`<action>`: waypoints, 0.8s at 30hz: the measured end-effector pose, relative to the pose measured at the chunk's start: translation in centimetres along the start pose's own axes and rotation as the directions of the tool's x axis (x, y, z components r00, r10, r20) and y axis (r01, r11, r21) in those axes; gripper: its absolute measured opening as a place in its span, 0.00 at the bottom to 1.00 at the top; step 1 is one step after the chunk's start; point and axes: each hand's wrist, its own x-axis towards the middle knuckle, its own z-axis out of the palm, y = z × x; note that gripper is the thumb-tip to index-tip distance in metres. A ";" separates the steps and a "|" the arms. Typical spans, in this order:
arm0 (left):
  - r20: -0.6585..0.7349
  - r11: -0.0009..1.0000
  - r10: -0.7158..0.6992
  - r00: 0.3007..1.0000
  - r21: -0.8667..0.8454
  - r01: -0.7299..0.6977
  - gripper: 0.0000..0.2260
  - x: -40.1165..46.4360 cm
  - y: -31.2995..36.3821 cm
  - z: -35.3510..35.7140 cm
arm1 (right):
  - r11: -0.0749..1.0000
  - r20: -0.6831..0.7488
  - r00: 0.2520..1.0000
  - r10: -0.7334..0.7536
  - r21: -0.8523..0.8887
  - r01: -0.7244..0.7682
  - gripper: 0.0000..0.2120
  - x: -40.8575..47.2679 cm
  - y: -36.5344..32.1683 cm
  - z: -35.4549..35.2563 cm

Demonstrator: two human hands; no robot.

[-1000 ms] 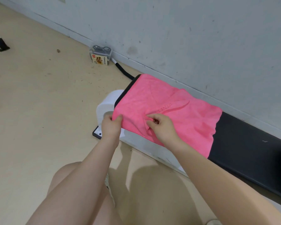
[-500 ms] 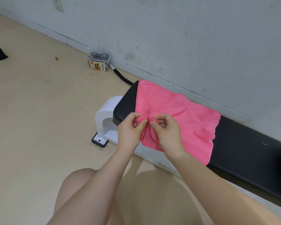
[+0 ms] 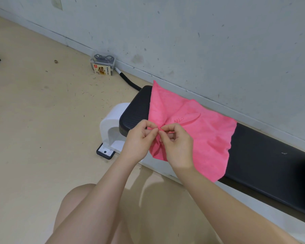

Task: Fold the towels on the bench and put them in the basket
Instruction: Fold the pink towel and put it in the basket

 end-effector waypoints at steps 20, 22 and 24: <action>0.050 0.988 -0.073 0.996 -0.132 0.079 0.04 0.2 0.0 0.3 | 0.994 0.135 0.991 0.006 0.108 -0.021 0.18 -0.2 1.8 -2.4; 0.015 0.979 -0.089 0.996 -0.185 0.090 0.05 -0.1 0.3 1.0 | 0.996 0.197 0.980 -0.033 -0.070 0.047 0.14 -1.0 2.2 -3.1; -0.002 0.959 -0.116 0.993 -0.261 0.111 0.05 -0.6 1.0 2.1 | 0.986 0.212 0.976 -0.043 -0.146 0.075 0.15 -1.4 2.6 -4.0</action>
